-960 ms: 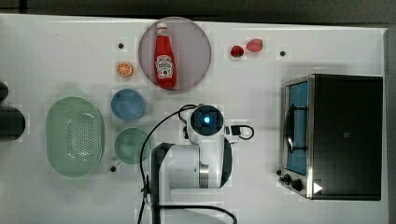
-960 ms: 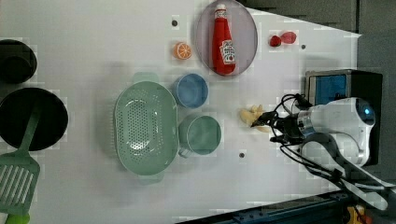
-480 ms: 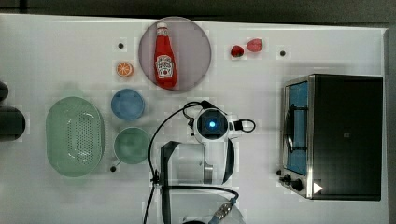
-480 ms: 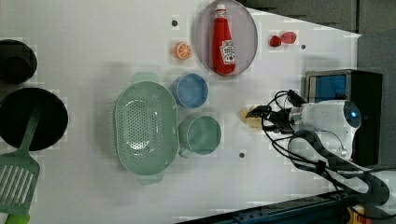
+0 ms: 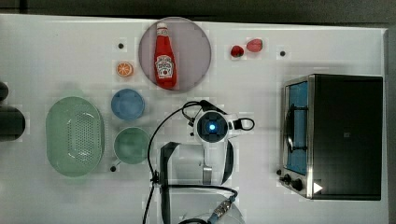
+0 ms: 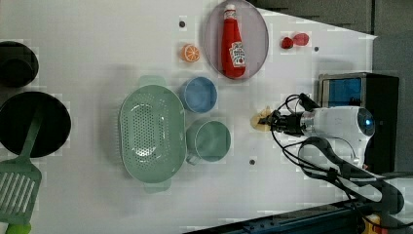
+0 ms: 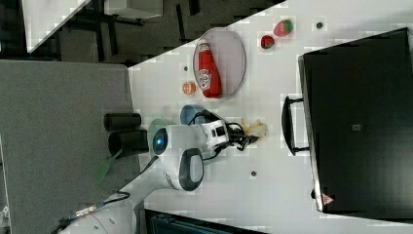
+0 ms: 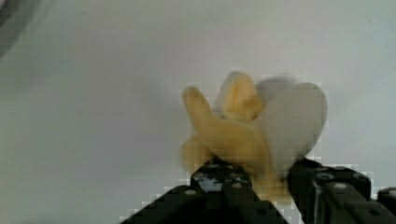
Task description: Pick Banana and place it in mug.
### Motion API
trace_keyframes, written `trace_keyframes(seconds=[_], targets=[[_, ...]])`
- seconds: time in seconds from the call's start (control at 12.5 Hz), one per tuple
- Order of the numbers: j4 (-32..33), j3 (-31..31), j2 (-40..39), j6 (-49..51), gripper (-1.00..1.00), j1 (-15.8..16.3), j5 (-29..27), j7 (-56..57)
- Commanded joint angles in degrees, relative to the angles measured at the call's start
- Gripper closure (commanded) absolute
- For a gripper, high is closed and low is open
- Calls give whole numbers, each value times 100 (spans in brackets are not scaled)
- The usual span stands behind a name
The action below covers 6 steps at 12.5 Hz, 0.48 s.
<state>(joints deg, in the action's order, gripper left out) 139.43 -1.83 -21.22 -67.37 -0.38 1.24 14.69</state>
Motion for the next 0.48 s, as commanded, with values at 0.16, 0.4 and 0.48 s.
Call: trace_keyframes(seconds=[0.16, 0.4, 0.48], targets=[[75, -18, 625, 130, 43, -22, -22, 164], [-31, -48, 2281, 1802, 43, -35, -21, 154], [-129, -48, 2649, 2274, 43, -33, -21, 155]])
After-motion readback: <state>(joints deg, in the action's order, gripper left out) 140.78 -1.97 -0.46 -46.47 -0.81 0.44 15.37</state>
